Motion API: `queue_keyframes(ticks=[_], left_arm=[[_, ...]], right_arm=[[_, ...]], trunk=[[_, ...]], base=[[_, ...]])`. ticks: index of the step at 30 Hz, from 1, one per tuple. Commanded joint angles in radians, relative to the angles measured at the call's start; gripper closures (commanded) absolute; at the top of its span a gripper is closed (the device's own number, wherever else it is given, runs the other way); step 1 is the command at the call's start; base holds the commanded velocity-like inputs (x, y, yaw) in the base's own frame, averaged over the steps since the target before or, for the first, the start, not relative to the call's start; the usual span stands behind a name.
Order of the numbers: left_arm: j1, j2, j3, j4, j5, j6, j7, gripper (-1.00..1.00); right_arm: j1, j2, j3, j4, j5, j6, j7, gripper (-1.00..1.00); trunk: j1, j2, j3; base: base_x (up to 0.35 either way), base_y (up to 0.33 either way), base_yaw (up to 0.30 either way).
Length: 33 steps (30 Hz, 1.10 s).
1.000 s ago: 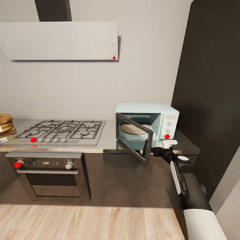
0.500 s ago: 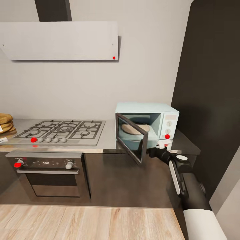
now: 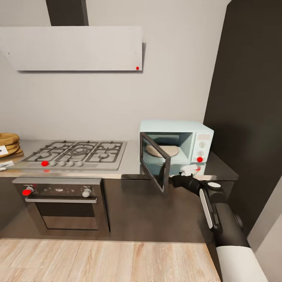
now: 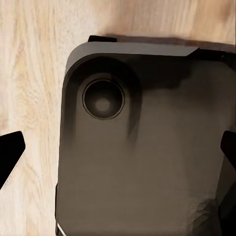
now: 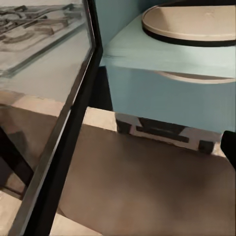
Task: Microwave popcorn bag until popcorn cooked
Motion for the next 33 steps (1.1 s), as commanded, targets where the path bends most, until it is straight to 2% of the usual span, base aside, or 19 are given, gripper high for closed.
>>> queue_keyframes(ticks=[1,8,25,33], left_arm=[[0.000,0.000,0.001,0.000,0.009,-0.002,0.000,-1.00],[0.000,0.000,0.001,0.000,0.009,-0.002,0.000,-1.00],[0.000,0.000,0.001,0.000,0.010,-0.002,0.000,-1.00],[0.000,0.000,0.001,0.000,0.009,-0.002,0.000,-1.00]], right_arm=[[-0.001,0.002,-0.003,-0.001,0.009,0.004,0.010,-1.00],[-0.001,0.002,-0.004,-0.001,0.015,0.004,0.010,-1.00],[-0.001,0.002,-0.006,0.000,0.015,0.003,0.007,-1.00],[-0.001,0.002,-0.009,0.000,0.015,0.001,0.004,-1.00]], trunk=[[0.000,-0.001,-0.001],[0.000,-0.001,-0.001],[0.000,-0.001,-0.001],[0.000,-0.001,-0.001]], base=[[-0.112,0.279,0.000],[-0.114,0.254,0.000],[-0.084,0.162,0.000],[-0.001,0.018,0.000]])
